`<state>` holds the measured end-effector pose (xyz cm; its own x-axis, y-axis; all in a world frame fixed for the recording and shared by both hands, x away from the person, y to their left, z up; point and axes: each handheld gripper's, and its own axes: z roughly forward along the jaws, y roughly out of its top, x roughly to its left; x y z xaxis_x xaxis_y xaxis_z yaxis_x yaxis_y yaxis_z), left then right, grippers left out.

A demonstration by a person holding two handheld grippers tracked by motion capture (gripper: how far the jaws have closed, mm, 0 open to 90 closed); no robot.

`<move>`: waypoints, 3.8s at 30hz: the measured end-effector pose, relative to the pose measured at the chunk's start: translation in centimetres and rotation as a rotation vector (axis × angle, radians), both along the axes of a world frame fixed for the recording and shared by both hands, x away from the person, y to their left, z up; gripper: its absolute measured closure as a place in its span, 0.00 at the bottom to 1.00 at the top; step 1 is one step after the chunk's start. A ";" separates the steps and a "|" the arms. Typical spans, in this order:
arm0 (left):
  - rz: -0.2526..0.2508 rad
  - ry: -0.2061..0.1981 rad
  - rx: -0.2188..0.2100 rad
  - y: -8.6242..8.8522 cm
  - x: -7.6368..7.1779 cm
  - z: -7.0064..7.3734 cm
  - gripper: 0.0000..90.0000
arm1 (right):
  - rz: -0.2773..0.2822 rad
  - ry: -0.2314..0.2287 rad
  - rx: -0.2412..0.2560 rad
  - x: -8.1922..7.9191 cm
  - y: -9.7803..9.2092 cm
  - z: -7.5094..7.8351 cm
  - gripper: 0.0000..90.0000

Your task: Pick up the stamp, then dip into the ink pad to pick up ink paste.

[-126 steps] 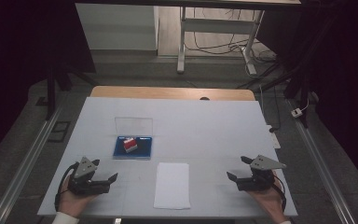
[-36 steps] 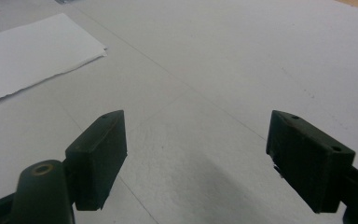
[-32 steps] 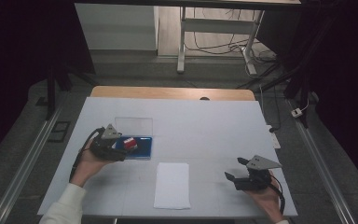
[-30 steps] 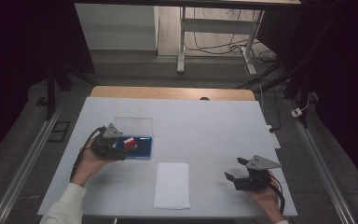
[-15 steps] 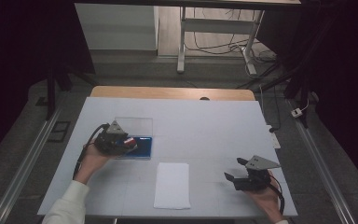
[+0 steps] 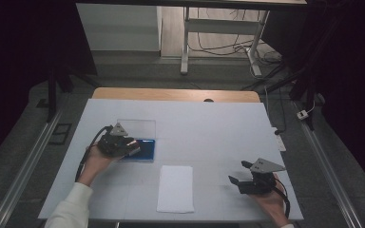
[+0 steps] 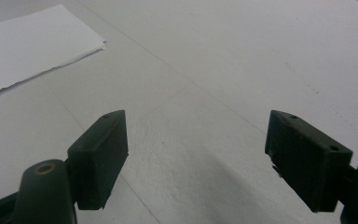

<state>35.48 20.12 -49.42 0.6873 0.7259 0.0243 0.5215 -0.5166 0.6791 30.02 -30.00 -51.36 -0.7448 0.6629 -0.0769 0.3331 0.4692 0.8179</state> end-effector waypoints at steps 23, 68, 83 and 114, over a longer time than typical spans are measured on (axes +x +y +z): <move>-0.029 -0.020 -0.030 0.1 -0.3 0.4 0.78 | 0.000 -0.002 0.008 0.0 -0.1 0.0 0.24; -0.006 -0.046 -0.083 0.4 -1.0 3.4 0.78 | 0.005 0.000 -0.008 -0.1 0.1 -0.1 0.26; 0.009 0.001 -0.035 0.0 0.2 1.3 0.78 | 0.003 0.001 -0.016 -0.1 0.2 -0.3 0.26; 0.018 0.028 0.044 -0.7 0.4 0.4 0.78 | 0.011 0.002 -0.011 -0.1 0.2 -0.3 0.26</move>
